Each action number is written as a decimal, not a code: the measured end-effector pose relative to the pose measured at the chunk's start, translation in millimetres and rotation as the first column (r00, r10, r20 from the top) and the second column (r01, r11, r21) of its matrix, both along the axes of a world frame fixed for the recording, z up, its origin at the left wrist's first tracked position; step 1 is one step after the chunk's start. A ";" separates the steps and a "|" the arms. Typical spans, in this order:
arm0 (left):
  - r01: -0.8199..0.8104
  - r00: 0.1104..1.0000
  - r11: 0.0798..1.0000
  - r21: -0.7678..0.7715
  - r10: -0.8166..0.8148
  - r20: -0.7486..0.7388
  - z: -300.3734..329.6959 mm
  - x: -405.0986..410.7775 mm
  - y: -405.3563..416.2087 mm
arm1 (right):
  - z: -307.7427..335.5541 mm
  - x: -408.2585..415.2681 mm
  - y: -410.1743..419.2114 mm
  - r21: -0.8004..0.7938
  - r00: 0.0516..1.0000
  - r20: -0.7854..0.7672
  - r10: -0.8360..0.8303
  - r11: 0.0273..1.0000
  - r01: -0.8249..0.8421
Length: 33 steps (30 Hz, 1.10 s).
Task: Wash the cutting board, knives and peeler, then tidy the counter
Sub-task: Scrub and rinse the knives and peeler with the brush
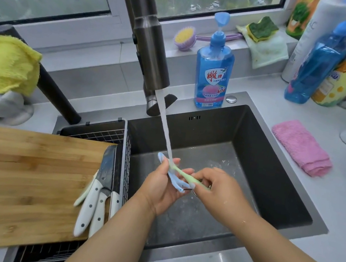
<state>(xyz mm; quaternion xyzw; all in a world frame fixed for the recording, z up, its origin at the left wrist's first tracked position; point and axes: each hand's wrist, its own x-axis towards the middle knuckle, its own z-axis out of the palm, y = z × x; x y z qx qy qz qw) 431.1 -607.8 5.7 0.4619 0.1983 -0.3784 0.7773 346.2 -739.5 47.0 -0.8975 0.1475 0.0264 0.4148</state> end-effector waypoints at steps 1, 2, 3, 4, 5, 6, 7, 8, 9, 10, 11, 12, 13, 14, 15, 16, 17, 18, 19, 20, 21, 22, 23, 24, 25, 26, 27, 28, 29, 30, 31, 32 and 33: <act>-0.007 1.000 0.999 0.040 0.006 0.026 -0.1 2.5 1.1 | 0.7 -1.5 -1.2 -0.024 1.000 -0.015 0.025 0.999 -0.025; -0.015 0.998 0.996 0.084 0.010 0.059 -0.1 4.8 3.6 | 1.6 -3.6 -3.2 -0.046 0.998 -0.034 0.045 0.998 -0.047; -0.014 0.996 0.993 0.121 0.004 0.090 0.3 7.1 6.8 | 1.8 -5.3 -6.4 -0.069 0.997 -0.056 0.059 0.996 -0.063; -0.009 0.993 0.986 0.165 -0.011 0.119 0.3 9.4 11.0 | 2.6 -6.7 -10.0 -0.095 0.995 -0.075 0.064 0.993 -0.071; 0.001 0.989 0.977 0.213 -0.032 0.144 -0.3 11.7 15.5 | 3.0 -7.6 -14.0 -0.120 0.994 -0.090 0.060 0.990 -0.070; 0.010 0.984 0.965 0.261 -0.055 0.167 -0.7 13.1 19.1 | 3.4 -8.4 -17.9 -0.138 0.995 -0.092 0.042 0.989 -0.055; 0.016 0.980 0.957 0.291 -0.072 0.185 -0.8 14.7 21.9 | 3.0 -9.1 -21.5 -0.146 0.996 -0.086 0.019 0.989 -0.031; 0.018 0.977 0.954 0.299 -0.081 0.198 -0.7 16.0 23.7 | 2.9 -10.1 -24.3 -0.144 0.997 -0.075 -0.004 0.990 -0.007; 0.015 0.973 0.954 0.299 -0.082 0.214 -0.2 16.5 24.9 | 1.9 -11.3 -26.0 -0.134 0.998 -0.067 -0.016 0.991 0.007; 0.010 0.968 0.953 0.304 -0.085 0.237 -0.1 16.5 25.2 | 0.9 -12.8 -26.1 -0.128 0.998 -0.064 -0.008 0.992 0.000; 0.003 0.960 0.950 0.312 -0.090 0.264 -0.2 16.2 24.8 | -0.7 -14.7 -24.8 -0.125 0.997 -0.071 0.021 0.992 -0.029; 0.000 0.954 0.948 0.319 -0.097 0.285 -1.0 15.8 24.0 | -2.7 -16.7 -22.4 -0.124 0.995 -0.078 0.061 0.990 -0.071; 0.001 0.948 0.947 0.323 -0.104 0.301 -1.9 15.5 23.1 | -5.5 -18.3 -19.4 -0.126 0.991 -0.087 0.101 0.986 -0.112; 0.000 0.944 0.947 0.322 -0.106 0.311 -2.0 15.0 21.8 | -8.2 -19.3 -16.9 -0.136 0.987 -0.093 0.128 0.981 -0.140; -0.003 0.942 0.949 0.315 -0.102 0.318 -0.8 14.5 20.6 | -11.0 -19.3 -15.5 -0.154 0.986 -0.096 0.137 0.976 -0.151; -0.004 0.944 0.953 0.304 -0.097 0.316 -0.1 14.5 19.3 | -13.1 -18.4 -15.6 -0.180 0.987 -0.091 0.130 0.973 -0.144; -0.003 0.948 0.957 0.291 -0.090 0.307 0.3 15.2 18.3 | -14.6 -17.2 -16.6 -0.208 0.990 -0.081 0.112 0.970 -0.127; -0.007 0.952 0.960 0.281 -0.079 0.294 0.2 16.1 17.6 | -15.3 -16.1 -17.9 -0.233 0.993 -0.067 0.094 0.967 -0.108; -0.015 0.957 0.962 0.273 -0.065 0.283 0.4 16.9 16.8 | -16.2 -15.2 -18.7 -0.249 0.994 -0.056 0.089 0.963 -0.100; -0.029 0.959 0.962 0.273 -0.050 0.278 -0.2 17.9 16.3 | -16.6 -14.9 -18.4 -0.254 0.994 -0.053 0.098 0.961 -0.109; -0.041 0.960 0.960 0.277 -0.039 0.278 -1.1 19.0 15.7 | -16.8 -14.9 -17.4 -0.246 0.991 -0.062 0.118 0.961 -0.129; -0.055 0.959 0.958 0.281 -0.028 0.283 -2.6 20.1 15.2 | -16.8 -15.2 -15.9 -0.226 0.988 -0.071 0.139 0.962 -0.152; -0.067 0.957 0.956 0.286 -0.019 0.289 -3.7 21.2 14.8 | -17.0 -15.6 -14.5 -0.199 0.984 -0.081 0.156 0.965 -0.170; -0.074 0.956 0.955 0.286 -0.013 0.293 -5.0 22.1 14.7 | -17.1 -15.7 -13.6 -0.173 0.983 -0.084 0.163 0.969 -0.176; -0.076 0.957 0.956 0.284 -0.010 0.289 -6.5 23.0 14.7 | -17.9 -14.7 -13.7 -0.163 0.984 -0.087 0.157 0.972 -0.169; -0.078 0.962 0.955 0.285 -0.003 0.275 -7.7 23.7 14.7 | -18.8 -13.0 -14.5 -0.169 0.987 -0.086 0.138 0.974 -0.151; -0.084 0.966 0.954 0.289 0.008 0.257 -8.5 24.3 14.3 | -20.0 -11.1 -15.4 -0.183 0.989 -0.089 0.114 0.975 -0.128; -0.088 0.970 0.951 0.296 0.015 0.242 -10.5 25.3 14.1 | -21.3 -9.3 -15.5 -0.195 0.992 -0.089 0.093 0.975 -0.109; -0.087 0.973 0.951 0.298 0.017 0.229 -12.4 25.8 13.3 | -22.5 -8.2 -15.0 -0.201 0.992 -0.090 0.085 0.974 -0.101; -0.094 0.975 0.949 0.300 0.027 0.220 -13.7 25.9 12.8 | -23.5 -7.8 -13.7 -0.198 0.991 -0.094 0.091 0.974 -0.109; -0.109 0.976 0.948 0.299 0.045 0.213 -14.5 26.1 12.3 | -24.1 -7.9 -12.3 -0.186 0.989 -0.105 0.108 0.974 -0.126; -0.126 0.977 0.948 0.291 0.068 0.200 -15.4 26.8 12.5 | -24.3 -8.4 -11.2 -0.165 0.985 -0.114 0.127 0.976 -0.145; -0.140 0.980 0.951 0.277 0.092 0.177 -16.0 27.9 13.2 | -24.7 -9.0 -11.1 -0.139 0.983 -0.121 0.140 0.978 -0.156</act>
